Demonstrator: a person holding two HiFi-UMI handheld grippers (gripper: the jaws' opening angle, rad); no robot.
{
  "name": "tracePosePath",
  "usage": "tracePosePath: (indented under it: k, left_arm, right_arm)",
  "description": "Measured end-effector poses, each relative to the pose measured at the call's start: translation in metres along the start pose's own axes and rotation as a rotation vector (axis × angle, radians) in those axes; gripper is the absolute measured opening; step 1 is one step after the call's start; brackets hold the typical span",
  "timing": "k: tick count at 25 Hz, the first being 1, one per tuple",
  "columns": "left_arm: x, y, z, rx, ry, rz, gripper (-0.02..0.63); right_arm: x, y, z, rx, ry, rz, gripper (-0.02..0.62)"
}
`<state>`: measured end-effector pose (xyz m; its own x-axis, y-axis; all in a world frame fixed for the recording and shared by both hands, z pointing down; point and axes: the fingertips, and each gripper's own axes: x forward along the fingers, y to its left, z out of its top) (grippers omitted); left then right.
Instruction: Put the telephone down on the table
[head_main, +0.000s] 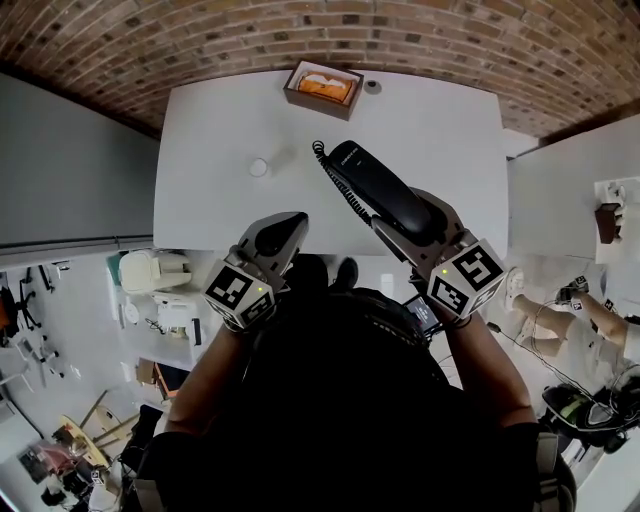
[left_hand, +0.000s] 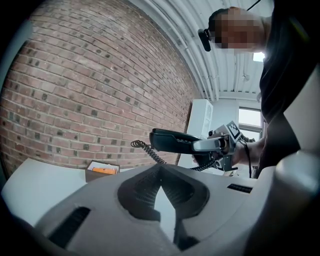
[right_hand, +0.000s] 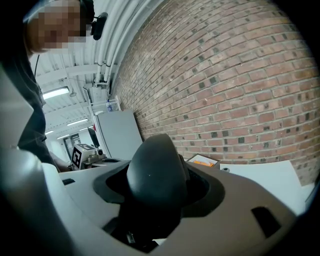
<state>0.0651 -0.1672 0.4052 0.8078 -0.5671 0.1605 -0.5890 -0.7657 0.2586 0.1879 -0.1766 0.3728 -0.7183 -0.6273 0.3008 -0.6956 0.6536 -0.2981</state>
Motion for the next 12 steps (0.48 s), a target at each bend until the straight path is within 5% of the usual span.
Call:
tracePosePath:
  k: [12]
  left_arm:
    - [-0.005,0.058,0.001,-0.048,0.005,0.006,0.006]
  right_arm:
    - [0.07,-0.006,-0.006,0.026,0.058,-0.01,0.278]
